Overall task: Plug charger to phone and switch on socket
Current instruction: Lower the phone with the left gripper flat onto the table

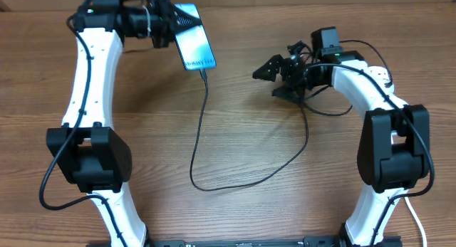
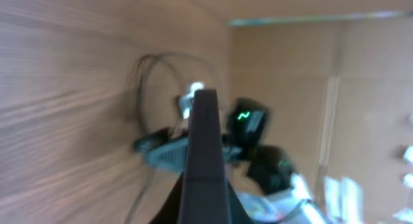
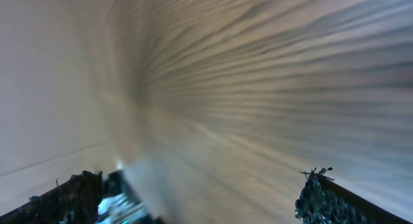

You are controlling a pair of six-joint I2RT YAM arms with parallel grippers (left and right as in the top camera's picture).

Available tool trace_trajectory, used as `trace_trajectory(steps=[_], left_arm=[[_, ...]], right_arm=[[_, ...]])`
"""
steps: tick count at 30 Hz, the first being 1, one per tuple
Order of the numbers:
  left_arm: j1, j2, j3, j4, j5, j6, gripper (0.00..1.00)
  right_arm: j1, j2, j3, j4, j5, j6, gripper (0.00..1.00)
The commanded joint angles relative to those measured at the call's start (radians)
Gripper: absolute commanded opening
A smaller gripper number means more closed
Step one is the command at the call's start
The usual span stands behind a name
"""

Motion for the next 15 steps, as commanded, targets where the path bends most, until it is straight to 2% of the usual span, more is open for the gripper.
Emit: trace_trajectory(steps=[1, 3, 6, 15], left_arm=[[-0.064, -0.018, -0.002, -0.068, -0.148, 0.188, 0.04], [-0.094, -0.018, -0.022, -0.092, -0.209, 0.19, 0.04], [-0.134, -0.017, -0.066, -0.067, -0.22, 0.186, 0.04], [-0.223, -0.011, -0.272, 0.116, -0.273, 0.082, 0.05]], right_arm=[[-0.051, -0.061, 0.008, -0.016, 0.125, -0.098, 1.0], [-0.072, -0.097, 0.008, -0.029, 0.161, -0.098, 1.0], [-0.101, -0.161, 0.008, -0.049, 0.205, -0.1, 1.0], [-0.13, -0.349, 0.008, -0.12, 0.313, -0.121, 1.0]])
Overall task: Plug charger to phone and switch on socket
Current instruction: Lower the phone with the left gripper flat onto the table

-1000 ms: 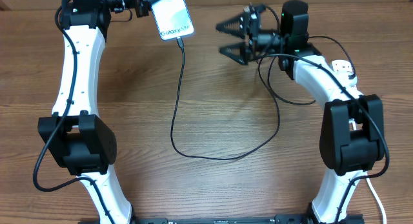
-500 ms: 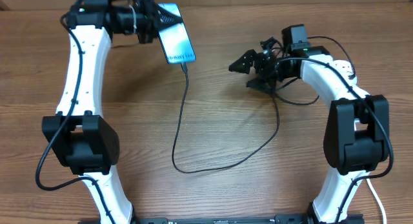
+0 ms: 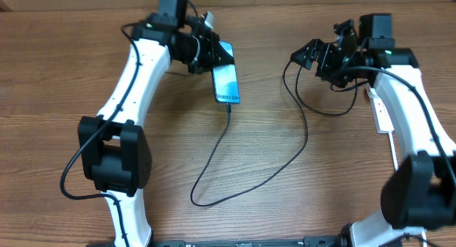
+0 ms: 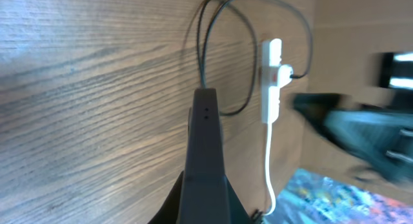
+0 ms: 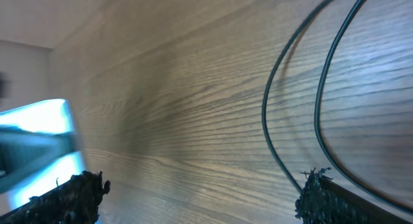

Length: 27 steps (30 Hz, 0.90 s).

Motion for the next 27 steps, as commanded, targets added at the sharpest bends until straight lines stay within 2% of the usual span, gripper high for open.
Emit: trace_trajectory(steps=[1, 9, 27], left_arm=[[-0.019, -0.006, -0.064, 0.047, -0.011, -0.045, 0.04], [-0.047, 0.042, -0.142, 0.153, 0.004, -0.095, 0.04], [-0.126, 0.179, -0.192, 0.195, -0.076, -0.13, 0.04]], right_arm=[[0.002, -0.069, 0.008, -0.027, 0.07, -0.027, 1.0], [0.003, -0.099, 0.007, -0.101, 0.082, -0.031, 1.0], [0.003, -0.098, 0.007, -0.144, 0.1, -0.057, 1.0]])
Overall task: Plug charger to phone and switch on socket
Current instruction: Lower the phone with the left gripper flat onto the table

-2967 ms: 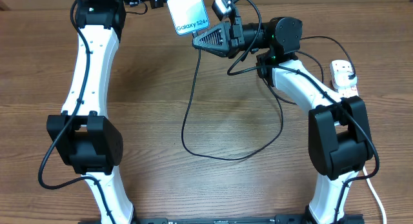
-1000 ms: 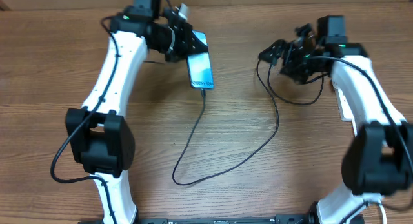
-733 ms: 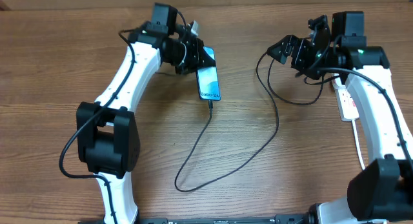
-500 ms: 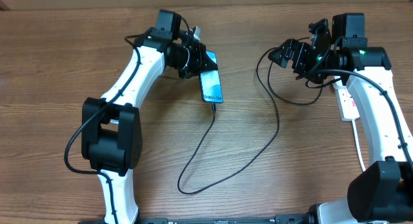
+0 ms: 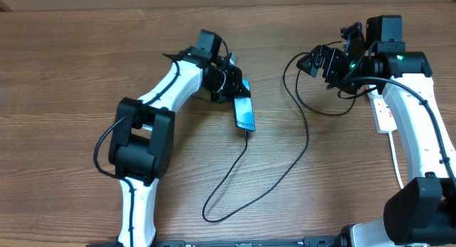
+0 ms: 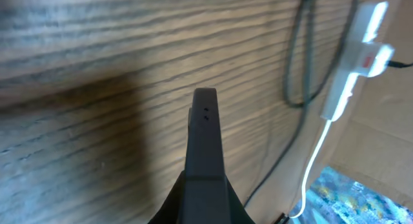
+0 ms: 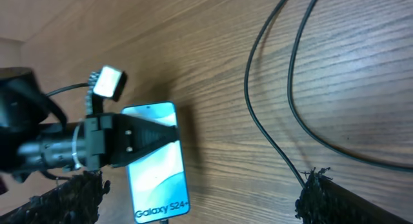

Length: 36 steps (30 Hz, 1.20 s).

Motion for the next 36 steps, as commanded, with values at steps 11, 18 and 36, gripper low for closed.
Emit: trace_trajectory(steps=[11, 18, 36], left_arm=[[-0.002, 0.078, -0.005, 0.074, -0.04, -0.013, 0.04], [-0.002, 0.078, -0.005, 0.074, -0.119, -0.013, 0.04], [-0.013, 0.078, -0.005, 0.066, -0.245, -0.014, 0.09]], right_arm=[[0.003, -0.017, 0.006, -0.019, 0.018, -0.042, 1.0], [0.003, -0.017, 0.006, -0.018, 0.018, -0.042, 1.0], [0.003, -0.017, 0.006, -0.018, 0.018, -0.038, 1.0]])
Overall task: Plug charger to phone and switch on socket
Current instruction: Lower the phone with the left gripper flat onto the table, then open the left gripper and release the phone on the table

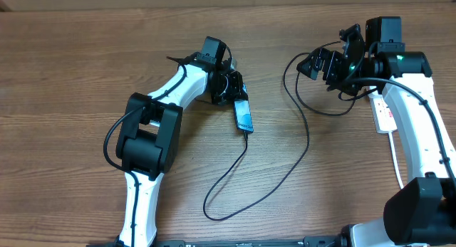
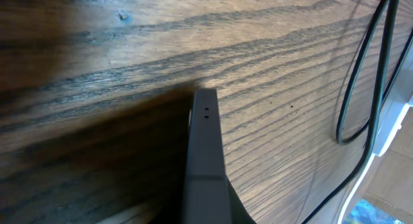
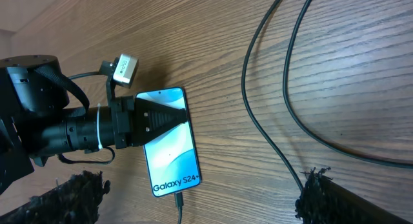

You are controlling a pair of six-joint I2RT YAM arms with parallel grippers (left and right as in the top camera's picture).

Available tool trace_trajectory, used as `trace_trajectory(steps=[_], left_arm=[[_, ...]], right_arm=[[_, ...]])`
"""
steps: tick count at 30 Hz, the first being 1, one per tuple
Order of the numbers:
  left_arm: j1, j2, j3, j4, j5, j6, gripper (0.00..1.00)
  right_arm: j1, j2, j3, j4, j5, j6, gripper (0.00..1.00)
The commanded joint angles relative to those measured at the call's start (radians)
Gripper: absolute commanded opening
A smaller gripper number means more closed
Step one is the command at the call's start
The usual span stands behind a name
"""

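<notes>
The phone [image 1: 244, 116] shows a lit screen reading Galaxy S24+ [image 3: 169, 141] and lies flat, low on the wood near the table's middle. My left gripper [image 1: 234, 96] is shut on its top end. In the left wrist view only the phone's dark edge [image 2: 205, 153] shows, its shadow right beside it. The black charger cable [image 1: 308, 140] is plugged into the phone's bottom end [image 3: 179, 201] and loops across the table. My right gripper [image 1: 318, 62] is open at the back right, holding nothing. The white power strip [image 1: 383, 113] lies at the right.
Loops of the black cable [image 3: 284, 101] lie on the wood below my right gripper. The strip's white lead [image 1: 396, 158] runs toward the front along the right arm. The wooden table [image 1: 85, 76] is bare on the left side.
The phone has sunk closer to the wood, its shadow now touching its edge in the left wrist view. My left gripper still holds it. The right gripper has barely moved.
My left gripper first held the plugged-in phone at the back left, while the open right gripper was near the table's middle. Then the phone was further right and the right gripper at the back right. The phone then reached the middle and now sits low on the wood.
</notes>
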Motion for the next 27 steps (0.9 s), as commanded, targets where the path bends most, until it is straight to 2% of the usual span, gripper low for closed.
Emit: trace_trajectory(steps=[1, 5, 8, 27], left_arm=[[-0.001, 0.011, -0.002, -0.016, -0.119, 0.004, 0.13], [-0.001, 0.011, -0.002, -0.018, -0.119, 0.004, 0.25], [-0.001, 0.011, -0.002, -0.018, -0.118, 0.004, 0.3], [-0.001, 0.011, -0.002, -0.02, -0.099, 0.004, 0.33]], right_arm=[[0.003, -0.017, 0.006, 0.002, 0.01, -0.004, 1.0], [0.003, -0.017, 0.006, 0.002, 0.01, -0.004, 1.0], [0.003, -0.017, 0.006, 0.002, 0.011, -0.004, 1.0], [0.003, -0.017, 0.006, 0.003, 0.011, -0.004, 1.0]])
